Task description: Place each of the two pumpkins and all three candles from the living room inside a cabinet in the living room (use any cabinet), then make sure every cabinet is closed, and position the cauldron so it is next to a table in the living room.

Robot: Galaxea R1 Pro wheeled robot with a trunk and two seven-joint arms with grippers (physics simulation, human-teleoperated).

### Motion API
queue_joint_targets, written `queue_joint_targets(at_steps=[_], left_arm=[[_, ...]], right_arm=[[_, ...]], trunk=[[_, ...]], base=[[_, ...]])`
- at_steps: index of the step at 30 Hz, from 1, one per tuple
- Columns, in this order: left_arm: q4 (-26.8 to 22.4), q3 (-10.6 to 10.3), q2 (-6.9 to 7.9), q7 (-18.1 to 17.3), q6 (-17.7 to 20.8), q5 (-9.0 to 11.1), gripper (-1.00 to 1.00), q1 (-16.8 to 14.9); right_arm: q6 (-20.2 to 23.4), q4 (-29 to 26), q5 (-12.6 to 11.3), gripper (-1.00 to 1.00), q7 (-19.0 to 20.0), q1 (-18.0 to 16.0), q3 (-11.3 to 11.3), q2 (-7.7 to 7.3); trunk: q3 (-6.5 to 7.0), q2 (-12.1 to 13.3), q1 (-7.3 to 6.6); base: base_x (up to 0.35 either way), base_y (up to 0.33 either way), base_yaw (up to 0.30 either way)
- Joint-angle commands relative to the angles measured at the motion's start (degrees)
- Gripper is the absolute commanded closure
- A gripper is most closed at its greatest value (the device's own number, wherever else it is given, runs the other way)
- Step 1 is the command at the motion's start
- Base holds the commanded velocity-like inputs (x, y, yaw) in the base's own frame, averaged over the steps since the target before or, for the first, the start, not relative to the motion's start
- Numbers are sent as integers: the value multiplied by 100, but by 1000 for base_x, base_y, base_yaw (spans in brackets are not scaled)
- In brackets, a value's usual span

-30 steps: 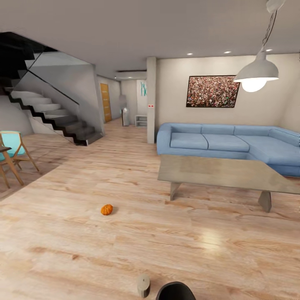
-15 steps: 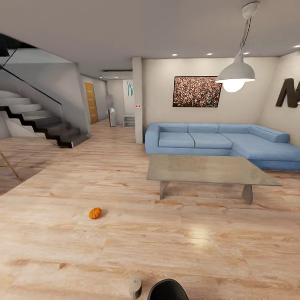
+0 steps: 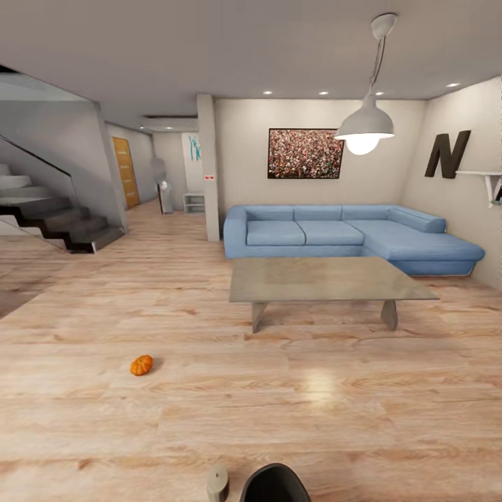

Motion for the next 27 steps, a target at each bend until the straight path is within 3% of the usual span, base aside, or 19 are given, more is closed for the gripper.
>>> queue_joint_targets(at_steps=[1, 27], left_arm=[[-12, 0, 0, -3, 3, 2, -100, 4], [-12, 8, -9, -3, 3, 2, -100, 4]], right_arm=[[-14, 2, 2, -100, 1, -2, -1, 0], [-14, -7, 11, -100, 1, -2, 8, -17]], trunk=[[-4, -3, 0], [-4, -3, 0]], base=[[0, 135, -18], [0, 12, -2]])
